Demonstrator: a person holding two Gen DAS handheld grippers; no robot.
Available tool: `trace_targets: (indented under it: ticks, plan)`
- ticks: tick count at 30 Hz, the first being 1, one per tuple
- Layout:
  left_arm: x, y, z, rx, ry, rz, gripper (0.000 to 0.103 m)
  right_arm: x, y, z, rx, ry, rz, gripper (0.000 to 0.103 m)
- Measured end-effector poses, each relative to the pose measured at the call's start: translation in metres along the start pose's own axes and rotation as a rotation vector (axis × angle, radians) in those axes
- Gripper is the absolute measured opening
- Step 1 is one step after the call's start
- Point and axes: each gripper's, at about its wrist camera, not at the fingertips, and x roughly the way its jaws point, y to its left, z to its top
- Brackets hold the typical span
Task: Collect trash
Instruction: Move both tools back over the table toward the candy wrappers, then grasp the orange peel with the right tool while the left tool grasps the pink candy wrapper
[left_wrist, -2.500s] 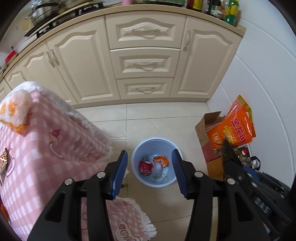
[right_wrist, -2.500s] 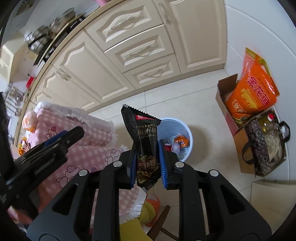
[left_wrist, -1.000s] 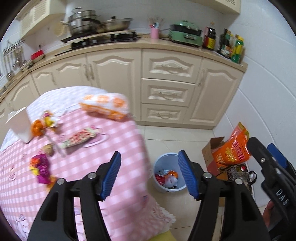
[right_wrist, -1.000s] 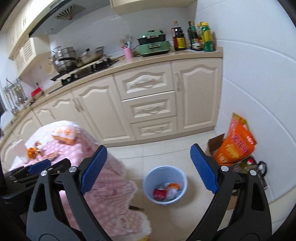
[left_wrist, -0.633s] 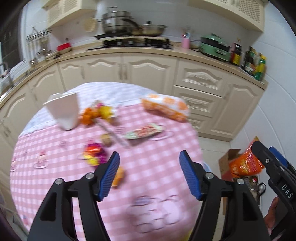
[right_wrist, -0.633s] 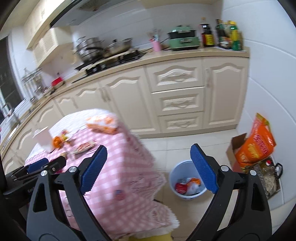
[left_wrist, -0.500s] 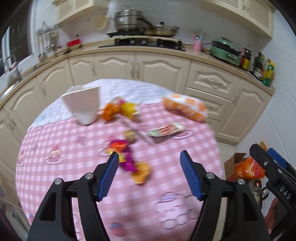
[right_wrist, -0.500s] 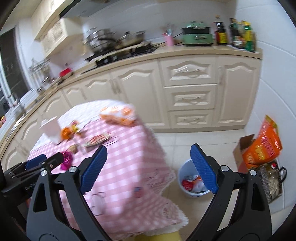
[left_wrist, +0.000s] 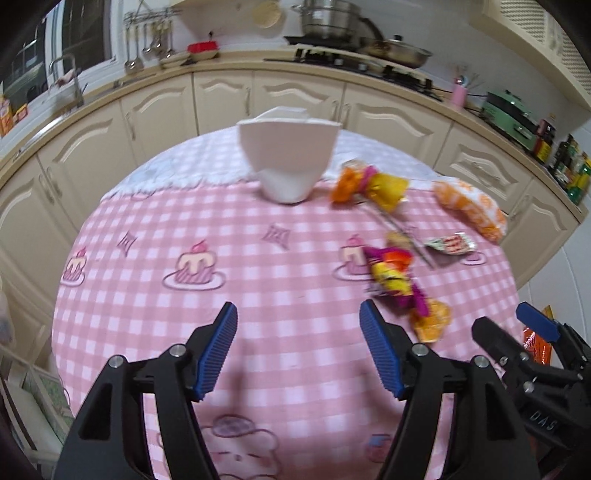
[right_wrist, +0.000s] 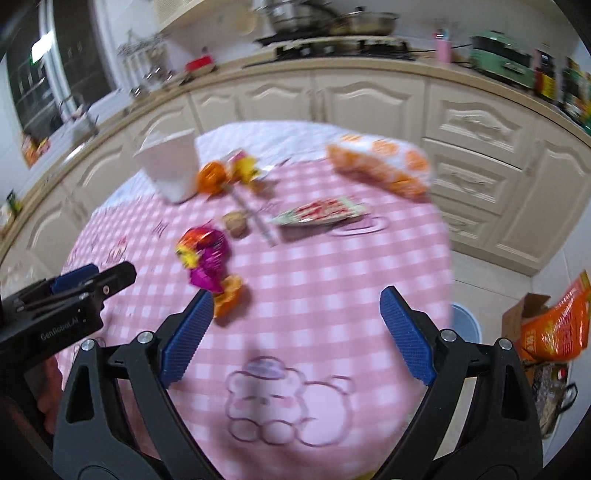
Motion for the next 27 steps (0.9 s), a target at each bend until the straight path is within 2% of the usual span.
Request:
trace_targets:
  ticks: [7,10,11,12,13,14,21,27]
  plan:
    - [0.012,0.017,-0.001,-0.019,0.029,0.005,0.067,0.029,0.024,0.002,-0.067,0.051,0.014,0.089]
    - [0.014,0.02,-0.001,-0.019,0.038,0.005,0.067,0.039,0.031,0.002,-0.079,0.074,0.026,0.074]
    - [0.015,0.02,-0.001,-0.018,0.04,0.003,0.067,0.042,0.033,0.002,-0.087,0.065,0.013,0.066]
    - [0.015,0.02,-0.001,-0.017,0.04,0.003,0.067,0.041,0.034,0.001,-0.098,0.046,-0.002,0.05]
    - [0.016,0.02,-0.001,-0.015,0.042,0.002,0.067,0.042,0.037,0.0,-0.116,0.038,-0.012,0.039]
    - [0.016,0.019,-0.001,-0.01,0.042,-0.001,0.067,0.042,0.037,0.0,-0.118,0.031,-0.01,0.035]
    - [0.019,0.001,0.002,0.024,0.053,-0.018,0.067,0.038,0.029,-0.001,-0.095,0.024,0.04,0.034]
    - [0.021,-0.024,0.006,0.06,0.058,-0.037,0.067,0.026,0.009,-0.004,-0.044,0.016,0.045,0.034]
